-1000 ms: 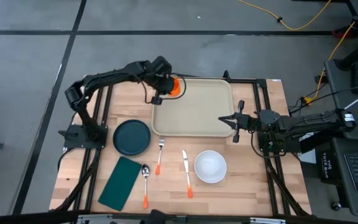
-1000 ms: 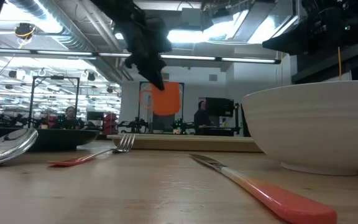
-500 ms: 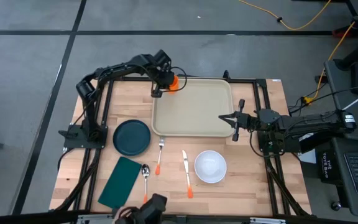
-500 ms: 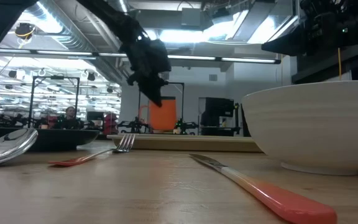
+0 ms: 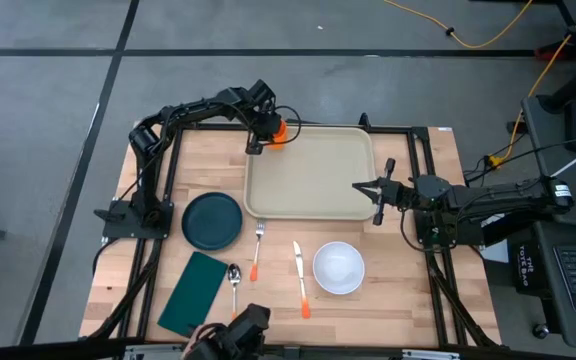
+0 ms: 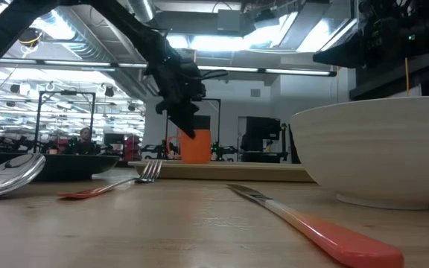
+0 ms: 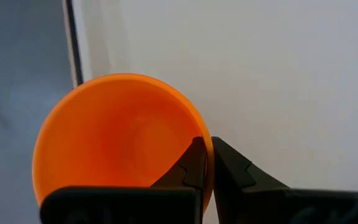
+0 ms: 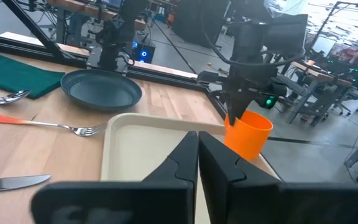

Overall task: Set up tray
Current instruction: Put the orange mug at the top left of the gray serving tray, then move the white bowl near the gray serving tray

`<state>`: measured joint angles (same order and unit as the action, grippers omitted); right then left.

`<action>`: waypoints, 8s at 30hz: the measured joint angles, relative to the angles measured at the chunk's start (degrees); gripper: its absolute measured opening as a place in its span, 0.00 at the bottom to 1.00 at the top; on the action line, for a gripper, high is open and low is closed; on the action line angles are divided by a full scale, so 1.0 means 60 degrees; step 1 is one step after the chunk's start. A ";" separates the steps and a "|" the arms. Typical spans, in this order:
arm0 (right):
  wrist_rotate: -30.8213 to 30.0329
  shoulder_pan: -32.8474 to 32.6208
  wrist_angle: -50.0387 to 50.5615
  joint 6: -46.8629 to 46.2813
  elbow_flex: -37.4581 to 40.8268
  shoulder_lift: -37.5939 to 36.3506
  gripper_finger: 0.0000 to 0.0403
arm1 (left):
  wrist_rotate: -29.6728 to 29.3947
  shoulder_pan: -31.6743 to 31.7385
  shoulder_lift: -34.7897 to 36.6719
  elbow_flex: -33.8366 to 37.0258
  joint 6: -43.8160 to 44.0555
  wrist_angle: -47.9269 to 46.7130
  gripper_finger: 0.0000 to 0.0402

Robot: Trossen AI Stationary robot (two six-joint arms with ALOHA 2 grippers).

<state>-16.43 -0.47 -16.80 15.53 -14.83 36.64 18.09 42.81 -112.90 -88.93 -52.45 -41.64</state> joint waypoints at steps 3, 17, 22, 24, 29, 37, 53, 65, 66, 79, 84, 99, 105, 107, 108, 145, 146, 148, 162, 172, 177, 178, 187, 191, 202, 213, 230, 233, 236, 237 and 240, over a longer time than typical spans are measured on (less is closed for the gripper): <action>-0.0002 0.0000 0.0000 0.0000 0.0000 0.0000 0.05 | 0.0003 -0.0004 0.0000 0.0000 0.0012 -0.0013 0.01; -0.0002 0.0000 -0.0004 -0.0004 0.0000 0.0000 0.05 | 0.0011 0.0000 -0.0033 0.0004 0.0240 -0.0019 0.01; -0.0002 -0.0004 -0.0004 -0.0004 0.0000 0.0000 0.05 | 0.0020 0.0007 -0.0033 0.0004 0.0290 -0.0019 0.01; -0.0002 -0.0004 -0.0004 -0.0060 0.0000 0.0000 0.05 | 0.0024 0.0007 -0.0057 0.0004 0.0296 -0.0018 0.01; -0.0002 -0.0004 0.0041 -0.0255 0.0000 0.0000 0.05 | 0.0070 0.0007 -0.0174 0.0008 0.0385 0.0016 0.01; -0.0002 -0.0007 0.0188 -0.0261 0.0000 0.0004 0.05 | 0.0034 0.0007 -0.0188 0.0011 0.0382 0.0140 0.01; -0.0002 -0.0007 0.0284 -0.0295 0.0000 0.0004 0.05 | 0.0011 -0.0085 -0.0186 0.0011 0.0543 0.0138 0.01; -0.0002 -0.0007 0.0284 -0.0321 0.0000 0.0003 0.05 | -0.0011 -0.0146 -0.0175 0.0011 0.0546 0.0203 0.17; -0.0002 -0.0007 0.0284 -0.0324 0.0000 0.0004 0.05 | -0.0033 -0.0146 -0.0175 0.0011 0.0546 0.0203 0.18; -0.0002 -0.0007 0.0287 -0.0310 0.0000 0.0004 0.05 | -0.0121 -0.0146 -0.0175 0.0011 0.0874 0.0520 0.23; -0.0002 -0.0002 0.0363 -0.0301 0.0000 0.0004 0.05 | -0.0148 -0.0178 -0.0009 0.0011 0.1038 0.0484 0.23; -0.0002 -0.0004 0.0437 -0.0262 0.0000 0.0004 0.05 | -0.0513 -0.0716 0.0843 0.0008 0.1470 0.0362 0.23; -0.0002 -0.0004 0.0431 -0.0255 0.0000 0.0004 0.05 | -0.1294 -0.1436 0.1546 0.0008 0.1402 -0.0347 0.22; -0.0002 -0.0004 0.0430 -0.0255 0.0000 0.0004 0.05 | -0.1786 -0.1785 0.1857 0.0008 0.1406 -0.0504 0.20; -0.0002 -0.0007 0.0430 -0.0248 0.0000 0.0004 0.05 | -0.1912 -0.1953 0.2038 0.0008 0.1406 -0.0642 0.18; 0.0176 -0.0015 0.1756 -0.1257 0.0000 0.0000 0.05 | -0.2906 -0.7201 0.4951 0.5518 0.7013 0.4352 0.00; 0.0176 -0.0015 0.1763 -0.1260 0.0000 0.0000 0.05 | -0.3107 -0.7376 0.4949 0.5565 0.7030 0.4586 0.00; 0.0176 -0.0015 0.1767 -0.1249 0.0000 0.0000 0.05 | -0.3384 -0.7707 0.4947 0.5567 0.7045 0.5142 0.01; -0.0362 -0.1008 0.4568 -0.2491 -0.1884 0.0968 0.01 | -0.3417 -0.8755 0.4867 0.5563 0.6392 0.6337 0.01; -0.2072 -0.2810 0.9209 -0.5545 -0.4709 0.3690 0.01 | -0.3341 -0.8827 0.4867 0.5563 0.6404 0.6337 0.01; -0.1999 -0.3427 1.1212 -0.7820 -0.6125 0.5124 0.02 | -0.3341 -0.8827 0.4867 0.5563 0.6463 0.6336 0.02; -0.1894 -0.3512 1.1389 -0.8242 -0.6370 0.5372 0.02 | -0.3341 -0.8827 0.4867 0.5563 0.6402 0.6338 0.02; 0.0409 -0.4385 1.2596 -1.1382 -0.8217 0.7217 0.02 | -0.3341 -0.8827 0.4867 0.5563 0.6361 0.6334 0.02; 0.0752 -0.5037 1.2898 -1.2853 -0.8427 0.7567 0.02 | -0.3341 -0.8827 0.4863 0.5563 0.6360 0.6334 0.02; 0.0689 -0.6144 1.2892 -1.4454 -0.8429 0.7887 0.02 | -0.3337 -0.8827 0.4863 0.5563 0.6040 0.6332 0.00; 0.0674 -0.5943 1.3022 -1.4515 -0.8428 0.7887 0.02 | -0.3337 -0.8827 0.4863 0.5563 0.5034 0.6232 0.00; 0.0412 -0.5570 1.3081 -1.3897 -0.8419 0.7807 0.23 | -0.4842 -1.0438 0.4699 0.5567 0.4383 0.6115 0.00; 0.0076 -0.5574 1.3038 -1.3882 -0.8419 0.7807 0.25 | -0.4924 -1.0811 0.4699 0.5567 0.4669 0.6108 0.01; -0.0013 -0.5574 1.2859 -1.3876 -0.8415 0.7807 0.26 | -0.4929 -1.1171 0.4699 0.5567 0.4978 0.6111 0.01; -0.0058 -0.5574 1.2723 -1.3839 -0.8401 0.7806 0.26 | -0.4933 -1.1292 0.4699 0.5567 0.5105 0.6112 0.00; -0.0250 -0.5574 1.1835 -1.3676 -0.8005 0.7759 0.26 | -0.4947 -1.1624 0.4699 0.5567 0.5398 0.6115 0.00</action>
<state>-17.94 -33.91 54.21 -66.53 -62.86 83.20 -11.60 -26.94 -84.71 -55.53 -20.06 -4.95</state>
